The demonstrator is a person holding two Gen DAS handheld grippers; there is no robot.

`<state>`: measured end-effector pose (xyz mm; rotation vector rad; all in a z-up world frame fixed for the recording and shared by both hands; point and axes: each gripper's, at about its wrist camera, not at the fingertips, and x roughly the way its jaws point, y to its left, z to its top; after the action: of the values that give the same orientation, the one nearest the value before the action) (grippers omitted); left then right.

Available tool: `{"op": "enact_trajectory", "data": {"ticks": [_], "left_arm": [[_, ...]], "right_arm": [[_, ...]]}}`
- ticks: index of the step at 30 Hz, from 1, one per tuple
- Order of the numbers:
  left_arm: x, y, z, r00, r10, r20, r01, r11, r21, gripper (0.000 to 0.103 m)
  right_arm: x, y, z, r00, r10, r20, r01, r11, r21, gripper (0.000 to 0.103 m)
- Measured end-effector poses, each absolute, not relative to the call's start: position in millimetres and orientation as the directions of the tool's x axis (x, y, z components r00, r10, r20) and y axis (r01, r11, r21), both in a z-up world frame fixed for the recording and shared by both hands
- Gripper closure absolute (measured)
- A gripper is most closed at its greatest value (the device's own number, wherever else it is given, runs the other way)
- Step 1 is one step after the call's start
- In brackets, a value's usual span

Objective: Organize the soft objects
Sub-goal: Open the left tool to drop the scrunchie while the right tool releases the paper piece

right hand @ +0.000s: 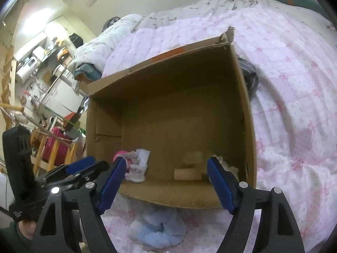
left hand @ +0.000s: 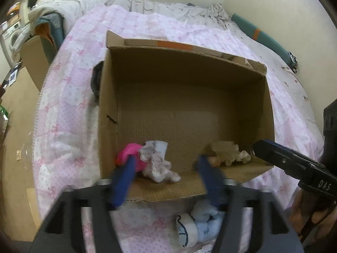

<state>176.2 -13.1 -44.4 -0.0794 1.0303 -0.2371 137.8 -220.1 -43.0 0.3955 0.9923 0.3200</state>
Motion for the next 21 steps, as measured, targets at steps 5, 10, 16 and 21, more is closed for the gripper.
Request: {"op": "enact_trajectory", "data": {"ticks": [5,10,16,21], "left_arm": [[175.9,-9.5,-41.4,0.512,-0.231,-0.827,0.146,0.972,-0.182,0.037],[176.1,-9.4,-43.2,0.510,-0.225,-0.830,0.147,0.974,-0.174,0.037],[176.9,-9.7,-45.1,0.506,-0.202,-0.839,0.138,0.979,-0.152,0.037],[174.9,-6.2,-39.6,0.532,-0.133,-0.836,0.099,0.991,-0.094,0.037]], "right_arm": [[139.1,-222.7,-44.8,0.508,0.434,-0.744,-0.066,0.881,0.468,0.019],[137.5,-224.7,-45.2,0.506,0.438,-0.743,-0.069,0.879,0.471,0.019],[137.1,-226.4,-44.3,0.513,0.422,-0.747,-0.062,0.887,0.458,0.019],[136.3,-232.5,-43.0,0.523,0.414,-0.745,-0.040,0.885,0.463,0.019]]}}
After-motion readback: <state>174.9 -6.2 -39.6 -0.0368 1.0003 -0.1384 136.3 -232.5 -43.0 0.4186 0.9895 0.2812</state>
